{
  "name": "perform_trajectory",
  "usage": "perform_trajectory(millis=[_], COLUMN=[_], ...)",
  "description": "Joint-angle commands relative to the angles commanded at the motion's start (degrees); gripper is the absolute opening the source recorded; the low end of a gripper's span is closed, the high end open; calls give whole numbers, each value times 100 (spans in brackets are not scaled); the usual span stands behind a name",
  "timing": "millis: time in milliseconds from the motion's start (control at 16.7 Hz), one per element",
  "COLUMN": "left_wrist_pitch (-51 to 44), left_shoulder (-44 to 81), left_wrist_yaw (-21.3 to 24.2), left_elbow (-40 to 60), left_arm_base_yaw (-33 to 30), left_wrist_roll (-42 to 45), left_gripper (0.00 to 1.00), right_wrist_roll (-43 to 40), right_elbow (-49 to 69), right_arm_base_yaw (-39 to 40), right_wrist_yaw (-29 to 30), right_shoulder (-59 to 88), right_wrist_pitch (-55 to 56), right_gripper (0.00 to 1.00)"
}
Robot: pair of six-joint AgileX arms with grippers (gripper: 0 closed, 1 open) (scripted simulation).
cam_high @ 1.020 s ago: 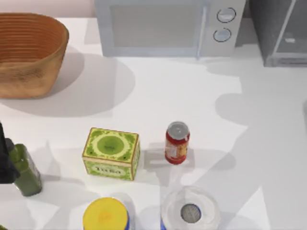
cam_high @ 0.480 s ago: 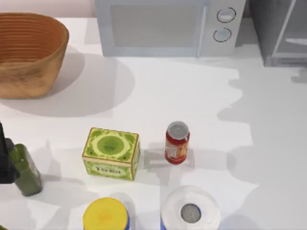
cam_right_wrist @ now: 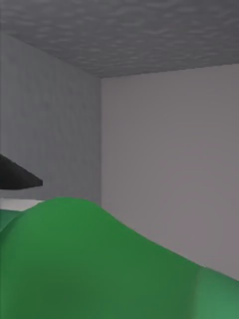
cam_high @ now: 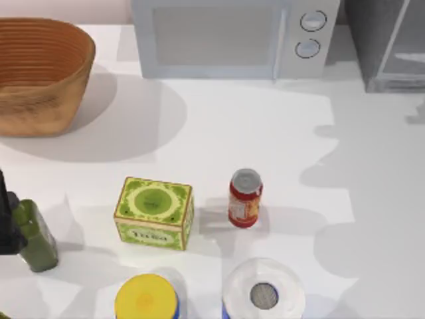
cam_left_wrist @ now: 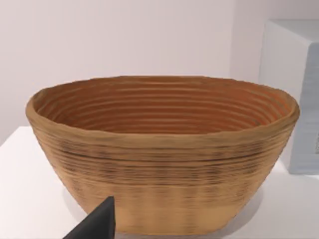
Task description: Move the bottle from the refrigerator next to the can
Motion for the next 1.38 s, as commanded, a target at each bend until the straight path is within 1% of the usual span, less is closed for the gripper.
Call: perform_trajectory(millis=[120, 180, 360, 480, 780, 960, 1020, 1140, 1380], left_wrist_pitch=[0, 0, 0, 0, 0, 0, 0, 0, 0], left_shoulder=[0, 0, 0, 0, 0, 0, 0, 0, 0], left_wrist_yaw=[0, 0, 0, 0, 0, 0, 0, 0, 0], left_elbow=[0, 0, 0, 0, 0, 0, 0, 0, 0], left_arm_base_yaw=[0, 0, 0, 0, 0, 0, 0, 0, 0], left_wrist_roll=[0, 0, 0, 0, 0, 0, 0, 0, 0], left_gripper=[100, 100, 100, 100, 100, 100, 100, 100, 100], right_wrist_roll=[7, 18, 66, 100, 172, 203, 210, 219, 220], right_elbow=[-32, -92, -441, -790, -1852, -2418, -2564, -2746, -2772], right_arm_base_yaw=[75, 203, 943, 1708, 3964, 4973, 5193, 5444, 5477], right_wrist_yaw=[77, 207, 916, 1625, 3741, 4740, 4962, 5215, 5249], right_shoulder=[18, 47, 162, 226, 242, 156, 120, 61, 52], right_wrist_pitch=[62, 157, 591, 952, 1857, 2243, 2330, 2428, 2440], right_gripper=[0, 0, 0, 0, 0, 0, 0, 0, 0])
